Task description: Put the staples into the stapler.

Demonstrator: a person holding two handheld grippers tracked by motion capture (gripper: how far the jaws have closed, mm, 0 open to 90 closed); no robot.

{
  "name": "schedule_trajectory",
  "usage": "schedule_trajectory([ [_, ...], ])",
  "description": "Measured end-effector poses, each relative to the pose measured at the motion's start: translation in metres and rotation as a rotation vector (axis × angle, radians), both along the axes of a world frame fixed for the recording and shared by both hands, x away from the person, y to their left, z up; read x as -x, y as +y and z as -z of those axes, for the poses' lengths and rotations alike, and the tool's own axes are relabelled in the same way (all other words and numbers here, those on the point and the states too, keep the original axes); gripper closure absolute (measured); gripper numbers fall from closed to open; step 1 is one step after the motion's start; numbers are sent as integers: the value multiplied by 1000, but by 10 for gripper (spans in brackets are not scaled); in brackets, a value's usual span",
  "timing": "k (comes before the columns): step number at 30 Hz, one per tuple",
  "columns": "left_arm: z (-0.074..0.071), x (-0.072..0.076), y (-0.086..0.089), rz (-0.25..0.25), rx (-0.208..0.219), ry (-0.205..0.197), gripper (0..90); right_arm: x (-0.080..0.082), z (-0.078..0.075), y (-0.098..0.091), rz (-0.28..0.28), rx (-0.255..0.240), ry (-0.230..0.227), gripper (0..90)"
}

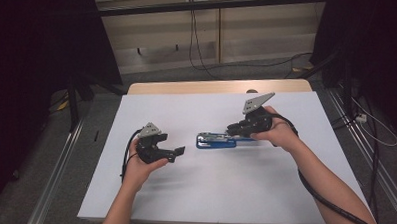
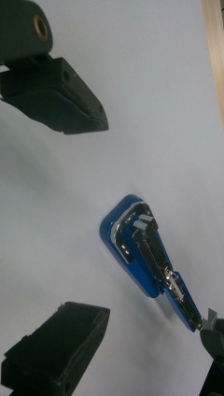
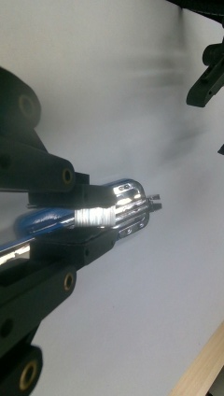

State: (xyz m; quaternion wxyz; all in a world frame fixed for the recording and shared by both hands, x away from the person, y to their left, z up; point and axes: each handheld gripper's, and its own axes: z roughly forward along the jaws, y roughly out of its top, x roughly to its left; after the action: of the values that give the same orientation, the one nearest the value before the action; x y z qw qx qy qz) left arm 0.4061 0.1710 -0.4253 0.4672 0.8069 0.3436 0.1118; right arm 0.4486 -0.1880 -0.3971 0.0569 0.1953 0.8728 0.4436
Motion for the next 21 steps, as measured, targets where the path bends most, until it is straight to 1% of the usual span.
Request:
schedule_trajectory([
  [6,0,0,-1,-3,4,8,96,-4,1,1,-22,9,-7,791],
  [12,1,0,0,-2,-3,7,96,-9,1,2,-30,17,-1,791],
  [18,1,-1,0,-3,1,11,96,-14,0,5,-41,22,-1,791],
  [21,1,-1,1,0,-6,10,96,-17,-1,8,-51,25,1,791],
])
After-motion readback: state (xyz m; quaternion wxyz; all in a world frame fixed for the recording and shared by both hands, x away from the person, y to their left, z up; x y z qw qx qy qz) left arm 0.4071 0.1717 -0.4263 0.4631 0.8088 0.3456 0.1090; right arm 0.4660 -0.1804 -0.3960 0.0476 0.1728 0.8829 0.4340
